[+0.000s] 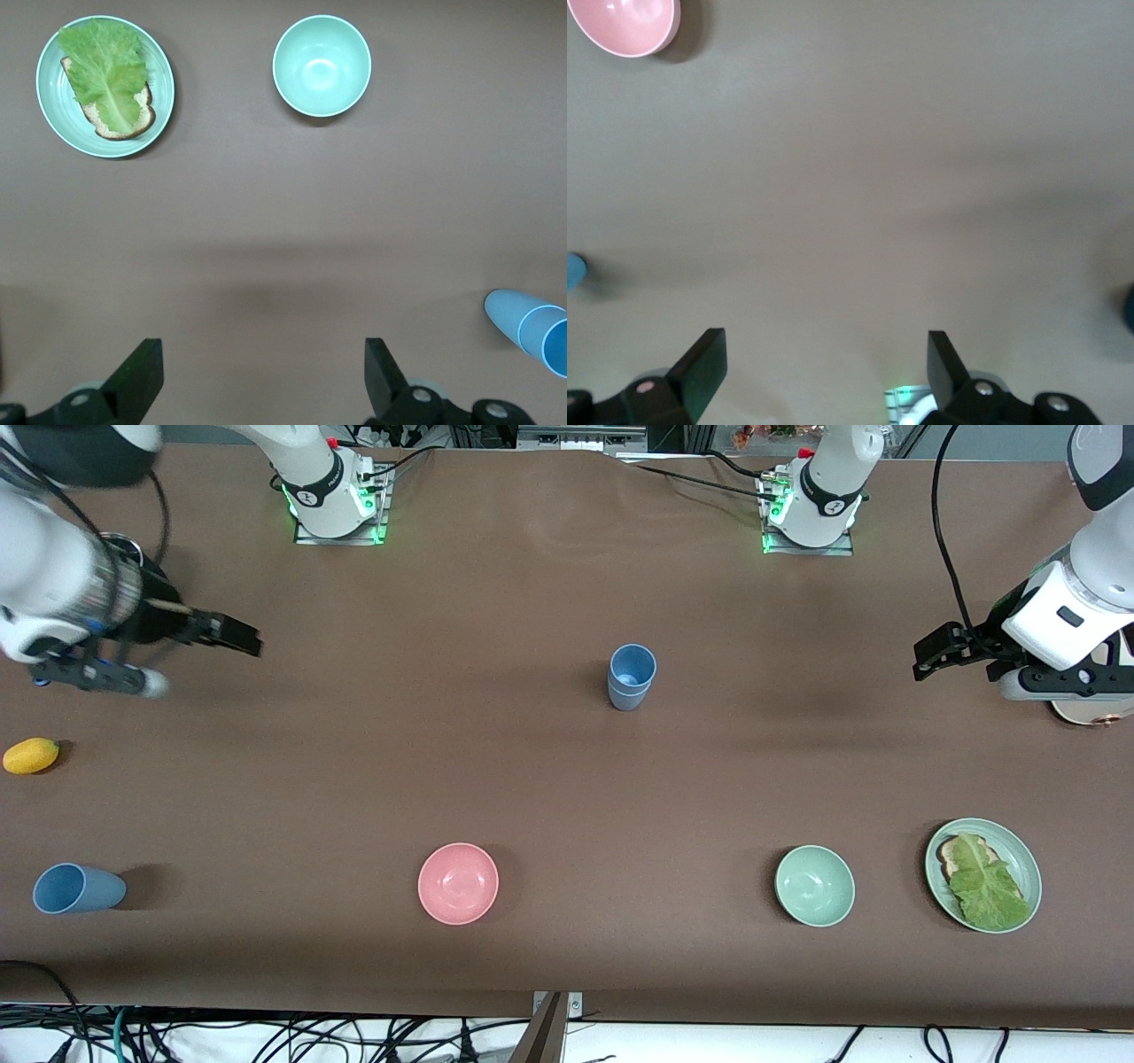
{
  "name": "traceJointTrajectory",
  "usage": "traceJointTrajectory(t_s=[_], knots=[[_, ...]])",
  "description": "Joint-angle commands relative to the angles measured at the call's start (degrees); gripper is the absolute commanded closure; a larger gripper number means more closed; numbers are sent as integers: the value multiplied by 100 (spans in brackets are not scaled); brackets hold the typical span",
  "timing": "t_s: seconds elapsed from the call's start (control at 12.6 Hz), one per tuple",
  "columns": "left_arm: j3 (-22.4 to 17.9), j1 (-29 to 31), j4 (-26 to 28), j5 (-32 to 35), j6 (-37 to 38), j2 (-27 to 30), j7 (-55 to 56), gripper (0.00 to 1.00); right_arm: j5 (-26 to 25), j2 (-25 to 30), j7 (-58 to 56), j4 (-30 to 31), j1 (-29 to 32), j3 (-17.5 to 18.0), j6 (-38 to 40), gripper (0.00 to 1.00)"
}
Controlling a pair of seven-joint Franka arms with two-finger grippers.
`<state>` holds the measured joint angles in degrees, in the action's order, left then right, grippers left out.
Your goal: Stack blue cups with both arms
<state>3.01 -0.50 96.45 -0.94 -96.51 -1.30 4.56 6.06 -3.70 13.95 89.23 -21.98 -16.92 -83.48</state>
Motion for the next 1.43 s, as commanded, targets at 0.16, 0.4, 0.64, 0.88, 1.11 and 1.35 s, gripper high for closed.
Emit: traceJointTrajectory(t_s=[0.16, 0.4, 0.64, 0.88, 1.11, 1.35], knots=[[15, 41, -170, -47, 150, -99, -139, 0, -341, 643, -621, 525, 1484, 1374, 68, 0], [6, 50, -170, -47, 150, -90, -139, 0, -597, 696, -734, 525, 1521, 1508, 86, 0], [6, 50, -179, -38, 202, -99, -139, 0, -694, 678, -832, 455, 1512, 1490, 86, 0], [6, 50, -205, -29, 238, -99, -130, 0, -702, 660, -832, 455, 1521, 1464, 42, 0], [6, 50, -196, -29, 246, -99, -130, 0, -694, 669, -841, 437, 1521, 1403, 77, 0], [6, 50, -196, -29, 246, -99, -130, 0, -720, 608, -859, 254, 1521, 1350, 182, 0]])
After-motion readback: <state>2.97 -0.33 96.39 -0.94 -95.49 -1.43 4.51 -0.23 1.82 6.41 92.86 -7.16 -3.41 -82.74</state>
